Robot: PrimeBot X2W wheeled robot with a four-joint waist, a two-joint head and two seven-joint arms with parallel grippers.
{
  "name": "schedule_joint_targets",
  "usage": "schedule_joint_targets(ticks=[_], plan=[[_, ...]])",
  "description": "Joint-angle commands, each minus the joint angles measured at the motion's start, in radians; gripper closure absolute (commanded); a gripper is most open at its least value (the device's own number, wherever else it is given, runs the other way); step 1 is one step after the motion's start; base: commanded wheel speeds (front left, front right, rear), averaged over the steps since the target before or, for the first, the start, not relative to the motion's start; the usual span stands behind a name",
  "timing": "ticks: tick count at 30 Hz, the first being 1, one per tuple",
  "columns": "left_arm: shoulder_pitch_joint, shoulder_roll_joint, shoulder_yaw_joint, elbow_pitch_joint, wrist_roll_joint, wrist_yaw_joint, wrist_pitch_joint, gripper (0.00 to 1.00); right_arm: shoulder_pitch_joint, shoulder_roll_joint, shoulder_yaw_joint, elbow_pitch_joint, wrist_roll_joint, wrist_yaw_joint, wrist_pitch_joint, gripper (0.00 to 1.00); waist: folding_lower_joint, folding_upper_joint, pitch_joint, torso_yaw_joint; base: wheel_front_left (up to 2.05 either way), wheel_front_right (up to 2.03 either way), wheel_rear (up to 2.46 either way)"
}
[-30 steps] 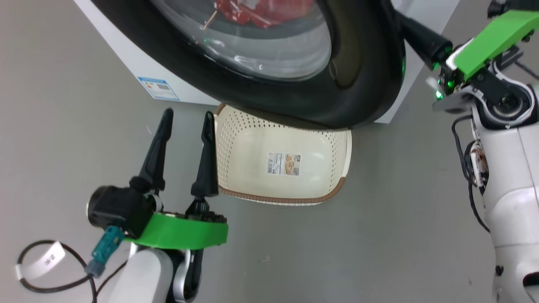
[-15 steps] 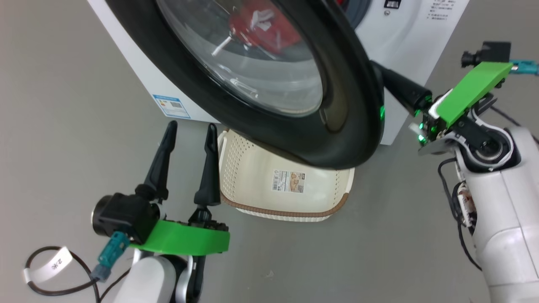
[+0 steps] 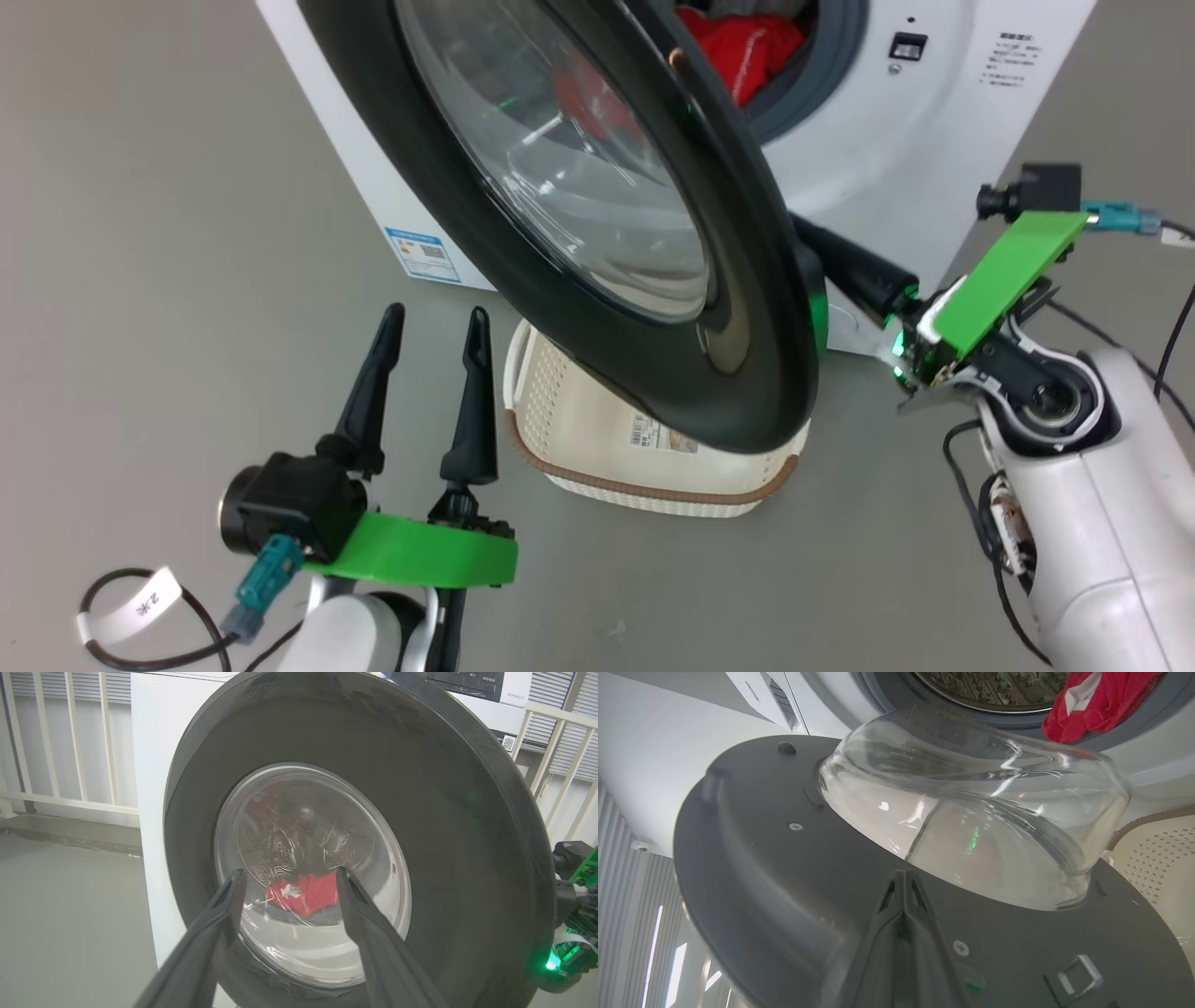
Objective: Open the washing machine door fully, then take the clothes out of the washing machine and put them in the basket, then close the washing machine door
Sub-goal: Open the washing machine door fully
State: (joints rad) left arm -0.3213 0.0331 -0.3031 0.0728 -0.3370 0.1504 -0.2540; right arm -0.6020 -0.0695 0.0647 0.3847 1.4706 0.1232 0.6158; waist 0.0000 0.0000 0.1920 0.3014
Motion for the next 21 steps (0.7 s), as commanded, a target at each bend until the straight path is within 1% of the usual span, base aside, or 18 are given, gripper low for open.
schedule_joint_targets(ticks=[1,13,21], plan=[[0.009,0.017,0.027,-0.019,-0.007,0.008,-0.008,0.0,0.007,0.019,0.031,-0.038,0.011,0.008,0.001,1.0,0.0,0.0,-0.01,0.013,0.0,0.0,0.0],[0.038,0.017,0.015,0.0,-0.025,0.014,-0.008,0.0,0.081,0.019,0.098,-0.096,0.037,0.008,-0.011,1.0,0.0,0.0,-0.04,0.067,0.0,0.0,0.0],[0.051,0.017,0.016,0.0,-0.027,0.014,-0.008,0.0,0.119,0.019,0.144,-0.11,0.055,0.008,-0.01,1.0,0.0,0.0,-0.052,0.098,0.0,0.0,0.0]])
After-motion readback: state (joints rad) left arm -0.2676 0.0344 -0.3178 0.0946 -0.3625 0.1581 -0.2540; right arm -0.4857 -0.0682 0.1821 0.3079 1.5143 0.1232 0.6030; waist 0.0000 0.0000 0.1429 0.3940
